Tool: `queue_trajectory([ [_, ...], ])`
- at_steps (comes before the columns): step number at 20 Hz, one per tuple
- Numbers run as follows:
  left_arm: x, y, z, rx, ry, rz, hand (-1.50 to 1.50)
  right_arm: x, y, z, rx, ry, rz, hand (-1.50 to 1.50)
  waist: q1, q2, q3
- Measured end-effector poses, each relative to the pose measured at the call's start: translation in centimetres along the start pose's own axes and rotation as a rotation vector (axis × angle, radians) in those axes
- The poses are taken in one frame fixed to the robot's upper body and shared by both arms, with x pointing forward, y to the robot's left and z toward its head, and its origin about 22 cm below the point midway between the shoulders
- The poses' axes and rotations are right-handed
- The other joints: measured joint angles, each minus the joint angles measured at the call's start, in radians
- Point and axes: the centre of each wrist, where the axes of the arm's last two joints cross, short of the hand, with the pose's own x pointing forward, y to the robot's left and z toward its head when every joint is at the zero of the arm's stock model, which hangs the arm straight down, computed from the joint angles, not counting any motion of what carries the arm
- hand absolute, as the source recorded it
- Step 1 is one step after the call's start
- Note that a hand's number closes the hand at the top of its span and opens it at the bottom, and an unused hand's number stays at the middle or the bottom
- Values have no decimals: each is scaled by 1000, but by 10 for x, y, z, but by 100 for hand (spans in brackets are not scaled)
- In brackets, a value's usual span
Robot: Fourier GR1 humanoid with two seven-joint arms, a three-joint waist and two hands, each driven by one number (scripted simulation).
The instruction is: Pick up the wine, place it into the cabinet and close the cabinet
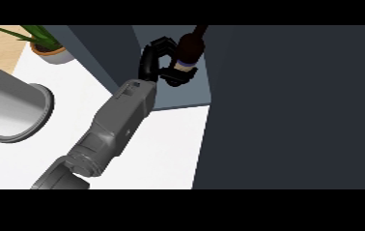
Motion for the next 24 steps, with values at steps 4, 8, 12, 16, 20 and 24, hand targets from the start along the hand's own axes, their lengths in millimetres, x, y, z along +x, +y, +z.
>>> queue_trajectory([
  [4,0,8,-4,31,-24,-42,-150,-1,-1,1,19,-2,6,-150,-5,4,0],
  [8,2,13,-7,70,-35,-95,-150,-1,1,2,27,-6,-6,-150,-15,8,0],
  [12,8,24,-14,102,-51,-144,-150,-2,1,2,38,-15,-9,-150,-20,13,-1],
  [16,12,31,-18,136,-55,-185,-150,-2,1,3,47,-23,-10,-150,-27,14,-1],
  [20,17,32,-22,130,-75,-153,-150,-3,1,4,49,-28,-13,-150,-28,13,-1],
  [24,25,29,-25,82,-106,-86,150,-3,0,5,53,-30,-11,-150,-25,12,-2],
])
